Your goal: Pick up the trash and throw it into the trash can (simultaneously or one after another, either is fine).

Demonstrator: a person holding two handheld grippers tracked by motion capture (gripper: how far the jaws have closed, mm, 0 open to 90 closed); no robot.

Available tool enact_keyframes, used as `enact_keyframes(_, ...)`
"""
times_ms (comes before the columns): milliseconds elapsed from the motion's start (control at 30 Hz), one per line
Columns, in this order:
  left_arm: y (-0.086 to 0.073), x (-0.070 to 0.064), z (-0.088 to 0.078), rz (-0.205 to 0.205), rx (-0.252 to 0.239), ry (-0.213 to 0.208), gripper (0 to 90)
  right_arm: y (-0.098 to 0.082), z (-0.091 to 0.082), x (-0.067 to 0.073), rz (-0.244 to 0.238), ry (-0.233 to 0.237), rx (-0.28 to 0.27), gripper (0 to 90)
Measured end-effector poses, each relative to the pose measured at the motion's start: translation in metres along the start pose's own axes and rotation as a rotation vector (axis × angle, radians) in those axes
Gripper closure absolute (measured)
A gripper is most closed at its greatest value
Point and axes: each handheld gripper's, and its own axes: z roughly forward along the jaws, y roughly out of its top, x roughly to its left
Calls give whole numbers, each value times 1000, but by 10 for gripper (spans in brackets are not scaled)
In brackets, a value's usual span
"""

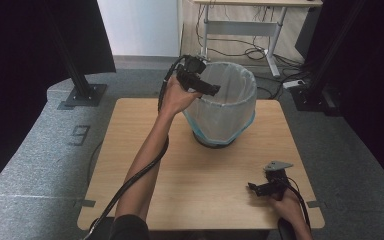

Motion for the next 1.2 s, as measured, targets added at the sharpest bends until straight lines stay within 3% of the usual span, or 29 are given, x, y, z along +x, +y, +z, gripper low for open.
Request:
enact_keyframes(733,-21,-3,-42,34,-51,-28,0,0,0,0,-2,2,0,0)
enact_keyframes(1200,-54,6,-62,27,-83,-36,0,0,0,0,-3,1,0,0)
